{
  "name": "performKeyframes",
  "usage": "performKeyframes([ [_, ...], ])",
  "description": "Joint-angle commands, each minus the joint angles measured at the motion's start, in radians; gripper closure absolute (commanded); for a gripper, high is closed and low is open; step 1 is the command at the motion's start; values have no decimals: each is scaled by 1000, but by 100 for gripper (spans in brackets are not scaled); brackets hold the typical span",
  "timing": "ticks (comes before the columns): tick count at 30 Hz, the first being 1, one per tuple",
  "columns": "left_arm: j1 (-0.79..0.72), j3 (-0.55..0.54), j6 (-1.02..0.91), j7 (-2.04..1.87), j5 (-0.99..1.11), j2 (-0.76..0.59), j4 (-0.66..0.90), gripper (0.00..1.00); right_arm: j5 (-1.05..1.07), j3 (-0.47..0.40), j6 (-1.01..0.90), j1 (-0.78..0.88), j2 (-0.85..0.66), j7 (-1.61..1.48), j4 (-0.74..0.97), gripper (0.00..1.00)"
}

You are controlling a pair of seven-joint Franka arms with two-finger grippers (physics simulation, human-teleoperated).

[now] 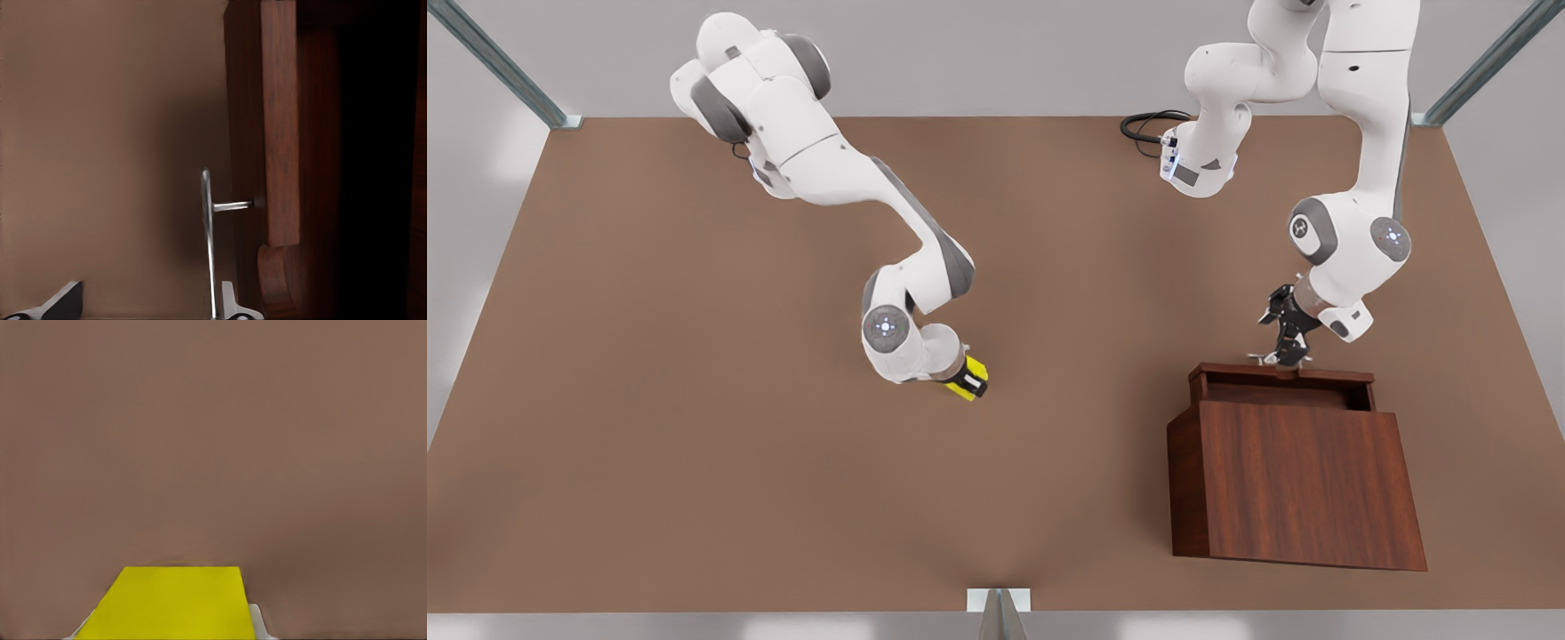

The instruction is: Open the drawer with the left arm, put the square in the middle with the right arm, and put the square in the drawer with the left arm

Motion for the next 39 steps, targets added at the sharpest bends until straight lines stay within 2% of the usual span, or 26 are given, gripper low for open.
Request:
performKeyframes([
  [1, 1, 0, 0, 0, 1, -1, -1, 0, 0, -2, -3, 5, 10, 7, 13, 24],
  [4, 2, 14, -11, 0, 2, -6, -2, 0, -3, -4, -43, 58, 139, 141, 206, 23],
  [12, 1, 34, -49, 0, 25, -19, -8, 0, -45, -18, -1, 69, 220, 98, 244, 22],
  [15, 1, 34, -75, 0, 25, -30, -8, 0, -45, -18, 3, 78, 242, 104, 258, 12],
  [16, 1, 34, -81, 0, 27, -30, -8, 0, -45, -18, 18, 78, 245, 106, 258, 4],
  [17, 1, 34, -89, 2, 31, -30, -8, 0, -45, -18, 22, 78, 244, 104, 257, 0],
  [20, 1, 34, -123, 2, 65, -35, -10, 0, -43, -18, 9, 78, 228, 99, 251, 0],
  [24, 1, 34, -144, 2, 68, -56, -21, 0, 7, -21, -41, 63, 64, 93, 212, 0],
  [26, 1, 35, -156, 3, 68, -67, -21, 0, -5, -22, -40, -24, -185, -77, 4, 0],
  [27, 1, 35, -172, 3, 70, -76, -21, 0, 0, -19, -41, -126, -362, -246, -160, 0],
  [28, 1, 35, -176, 2, 70, -84, -21, 0, 0, -19, -76, -185, -474, -348, -249, 0],
  [30, 1, 35, -227, 0, 109, -110, -19, 0, -3, -19, -352, -353, -634, -652, -269, 0],
  [31, 1, 35, -250, -1, 111, -121, -14, 0, -16, -18, -417, -443, -681, -781, -268, 0],
  [33, -7, 31, -297, -1, 126, -147, 15, 0, -194, -28, -566, -597, -695, -1157, -197, 0],
  [34, -17, 28, -350, 2, 143, -144, 68, 0, -197, -57, -600, -617, -678, -1192, -158, 0],
  [35, -45, 21, -365, 12, 151, -136, 108, 0, -178, -147, -621, -566, -680, -1192, -142, 0],
  [38, -157, 12, -451, 111, 151, -53, 291, 0, -180, -148, -629, -568, -668, -1195, -128, 0],
  [39, -180, -26, -457, 111, 151, -27, 334, 0, -177, -148, -627, -580, -665, -1188, -128, 0],
])
